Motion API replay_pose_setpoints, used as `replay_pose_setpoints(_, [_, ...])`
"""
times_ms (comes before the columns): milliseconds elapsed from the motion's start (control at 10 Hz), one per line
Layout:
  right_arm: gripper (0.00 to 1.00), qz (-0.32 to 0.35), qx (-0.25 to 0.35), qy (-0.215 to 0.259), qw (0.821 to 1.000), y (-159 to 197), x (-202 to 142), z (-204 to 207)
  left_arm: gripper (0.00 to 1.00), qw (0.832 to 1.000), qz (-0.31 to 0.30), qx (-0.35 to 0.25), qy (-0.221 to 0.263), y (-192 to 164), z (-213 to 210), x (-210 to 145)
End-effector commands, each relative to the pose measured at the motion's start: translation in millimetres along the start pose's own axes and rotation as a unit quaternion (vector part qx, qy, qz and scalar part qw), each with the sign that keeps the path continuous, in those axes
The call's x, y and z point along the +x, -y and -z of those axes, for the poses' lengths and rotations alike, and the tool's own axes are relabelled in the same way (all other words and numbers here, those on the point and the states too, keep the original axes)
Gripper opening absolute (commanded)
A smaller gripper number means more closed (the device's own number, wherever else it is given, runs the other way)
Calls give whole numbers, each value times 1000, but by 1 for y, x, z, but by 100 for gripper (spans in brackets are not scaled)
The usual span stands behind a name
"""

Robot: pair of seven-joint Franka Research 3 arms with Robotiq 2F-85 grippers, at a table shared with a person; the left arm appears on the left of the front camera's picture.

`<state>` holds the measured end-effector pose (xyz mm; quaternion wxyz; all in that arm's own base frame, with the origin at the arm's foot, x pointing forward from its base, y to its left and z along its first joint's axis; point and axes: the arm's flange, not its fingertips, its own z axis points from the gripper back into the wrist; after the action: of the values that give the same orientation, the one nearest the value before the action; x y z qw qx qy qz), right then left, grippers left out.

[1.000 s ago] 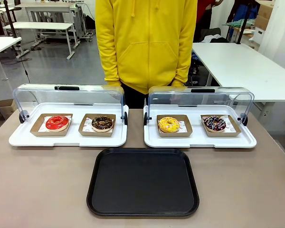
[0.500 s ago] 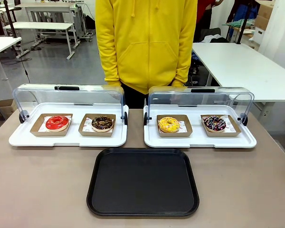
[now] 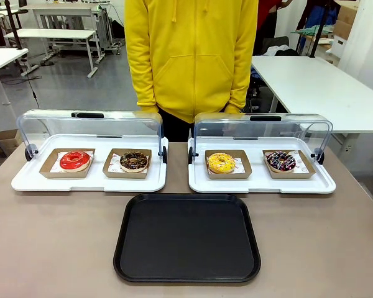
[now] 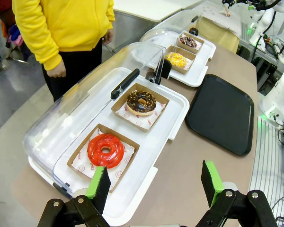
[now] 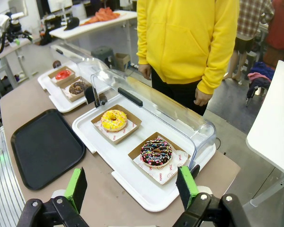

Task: Move the second donut from the left to the tray.
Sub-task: Pick up the Paper togo box containing the Donut indicated by the person and place it on the Handle tray.

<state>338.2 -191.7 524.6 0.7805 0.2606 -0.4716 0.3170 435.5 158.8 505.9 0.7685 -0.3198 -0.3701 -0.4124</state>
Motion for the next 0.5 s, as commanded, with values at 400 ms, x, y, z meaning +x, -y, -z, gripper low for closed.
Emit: replay_pose_setpoints(400, [100, -11, 0, 12, 1000, 3, 2, 1, 100, 1000, 2, -3, 3, 1, -1, 1])
